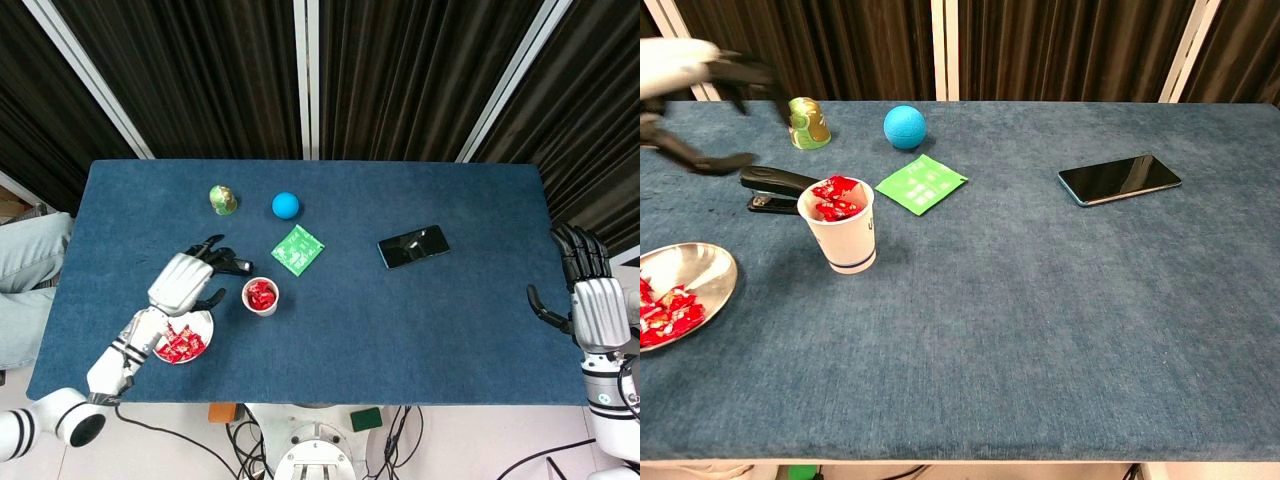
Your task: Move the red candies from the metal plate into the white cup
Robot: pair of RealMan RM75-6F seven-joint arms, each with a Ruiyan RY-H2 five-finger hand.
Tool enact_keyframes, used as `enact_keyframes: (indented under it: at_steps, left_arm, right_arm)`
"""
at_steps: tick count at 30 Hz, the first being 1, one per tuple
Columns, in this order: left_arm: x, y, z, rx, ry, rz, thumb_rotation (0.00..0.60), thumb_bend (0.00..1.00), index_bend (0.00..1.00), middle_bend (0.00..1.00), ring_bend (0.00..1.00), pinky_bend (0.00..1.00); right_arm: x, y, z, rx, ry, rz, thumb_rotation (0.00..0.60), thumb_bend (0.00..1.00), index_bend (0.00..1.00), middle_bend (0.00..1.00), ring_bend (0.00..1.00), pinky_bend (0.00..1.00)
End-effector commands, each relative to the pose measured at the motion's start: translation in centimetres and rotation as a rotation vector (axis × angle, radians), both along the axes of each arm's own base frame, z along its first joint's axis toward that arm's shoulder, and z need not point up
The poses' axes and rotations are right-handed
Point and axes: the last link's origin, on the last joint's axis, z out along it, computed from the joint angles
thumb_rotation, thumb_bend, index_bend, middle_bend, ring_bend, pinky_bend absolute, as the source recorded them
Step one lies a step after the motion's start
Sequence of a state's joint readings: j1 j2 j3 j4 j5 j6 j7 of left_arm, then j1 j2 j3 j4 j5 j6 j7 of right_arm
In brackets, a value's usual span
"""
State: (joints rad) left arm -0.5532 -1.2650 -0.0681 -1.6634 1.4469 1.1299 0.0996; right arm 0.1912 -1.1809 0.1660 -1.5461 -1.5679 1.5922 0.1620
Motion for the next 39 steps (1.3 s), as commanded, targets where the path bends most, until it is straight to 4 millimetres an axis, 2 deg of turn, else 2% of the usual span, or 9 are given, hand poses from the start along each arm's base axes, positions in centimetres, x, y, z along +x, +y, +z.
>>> enact_keyframes:
  at_steps: [1, 6, 10, 16, 31, 39]
  left_arm:
    - [-2.9, -2.0, 1.6, 0.013, 0.049, 0.051, 0.600, 0.35, 0.36, 0.25, 0.08, 0.28]
    - [-6.6, -4.5, 2.5, 0.015, 0.109, 0.119, 0.600, 0.33, 0.36, 0.25, 0.08, 0.28]
    - [-8.8, -5.7, 2.7, 0.026, 0.135, 0.167, 0.600, 0.31, 0.36, 0.25, 0.08, 0.28]
    - [-10.9, -6.7, 2.2, 0.023, 0.165, 0.230, 0.600, 0.31, 0.37, 0.24, 0.08, 0.28]
    - [-12.4, -7.1, -1.0, -0.037, 0.221, 0.277, 0.600, 0.31, 0.38, 0.22, 0.07, 0.28]
    - [-12.6, -6.5, -1.8, -0.010, 0.217, 0.281, 0.600, 0.31, 0.38, 0.20, 0.07, 0.28]
  right_arm:
    - [0.0, 0.0, 0.0, 0.001, 0.000, 0.000, 0.600, 0.38, 0.00, 0.00, 0.00, 0.00]
    - [0.2, 0.1, -0.2, 0.006, 0.000, 0.006, 0.600, 0.38, 0.00, 0.00, 0.00, 0.00]
    - [0.4, 0.1, -0.3, 0.007, 0.006, 0.013, 0.600, 0.38, 0.00, 0.00, 0.00, 0.00]
    - [0.7, 0.1, -0.3, 0.005, 0.012, 0.015, 0.600, 0.38, 0.00, 0.00, 0.00, 0.00]
    - [0.5, 0.2, -0.3, 0.005, 0.013, 0.003, 0.600, 0.38, 0.00, 0.00, 0.00, 0.00]
    - [0.3, 0.1, -0.4, 0.008, 0.011, 0.000, 0.600, 0.38, 0.00, 0.00, 0.00, 0.00]
